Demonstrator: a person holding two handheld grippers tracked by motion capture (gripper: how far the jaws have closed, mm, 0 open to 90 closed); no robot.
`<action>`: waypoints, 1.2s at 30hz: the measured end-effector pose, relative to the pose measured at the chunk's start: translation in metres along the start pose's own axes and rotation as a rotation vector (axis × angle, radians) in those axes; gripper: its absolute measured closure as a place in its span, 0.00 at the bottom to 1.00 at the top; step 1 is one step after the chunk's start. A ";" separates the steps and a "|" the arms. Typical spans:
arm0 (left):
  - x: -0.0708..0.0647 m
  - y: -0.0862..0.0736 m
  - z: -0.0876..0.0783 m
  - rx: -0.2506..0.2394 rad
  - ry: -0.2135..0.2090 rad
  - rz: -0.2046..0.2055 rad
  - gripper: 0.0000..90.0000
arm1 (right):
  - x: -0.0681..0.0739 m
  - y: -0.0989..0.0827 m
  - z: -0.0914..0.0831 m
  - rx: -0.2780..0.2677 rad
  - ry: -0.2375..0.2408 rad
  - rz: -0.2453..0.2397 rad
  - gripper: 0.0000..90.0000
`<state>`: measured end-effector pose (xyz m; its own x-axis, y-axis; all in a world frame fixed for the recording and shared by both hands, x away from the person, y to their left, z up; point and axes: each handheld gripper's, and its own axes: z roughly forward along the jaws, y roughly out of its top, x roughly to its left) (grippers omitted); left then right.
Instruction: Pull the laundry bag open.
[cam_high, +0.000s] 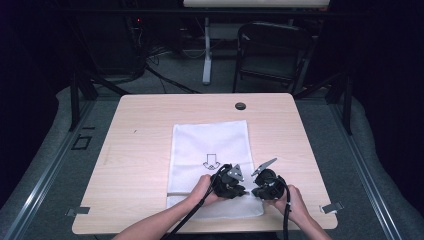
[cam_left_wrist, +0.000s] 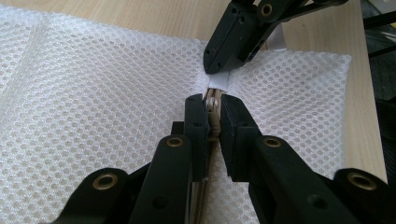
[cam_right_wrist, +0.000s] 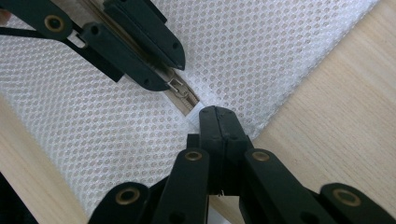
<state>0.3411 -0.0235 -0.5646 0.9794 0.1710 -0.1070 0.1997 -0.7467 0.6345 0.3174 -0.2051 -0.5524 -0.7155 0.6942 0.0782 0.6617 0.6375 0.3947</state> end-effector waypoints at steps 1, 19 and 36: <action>0.000 0.000 -0.001 0.005 0.002 0.004 0.91 | 0.000 0.000 0.000 0.000 -0.001 0.000 1.00; 0.004 -0.010 -0.013 0.002 -0.008 -0.008 0.91 | -0.001 -0.001 -0.001 0.008 0.006 0.004 1.00; 0.006 -0.018 -0.024 0.025 -0.005 -0.010 0.91 | -0.001 -0.002 -0.001 -0.005 0.008 0.008 1.00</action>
<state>0.3429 0.0066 -0.5578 0.9776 0.1752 -0.1171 0.2099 -0.7608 0.6141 0.3165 -0.2076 -0.5529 -0.7121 0.6965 0.0889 0.6663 0.6304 0.3982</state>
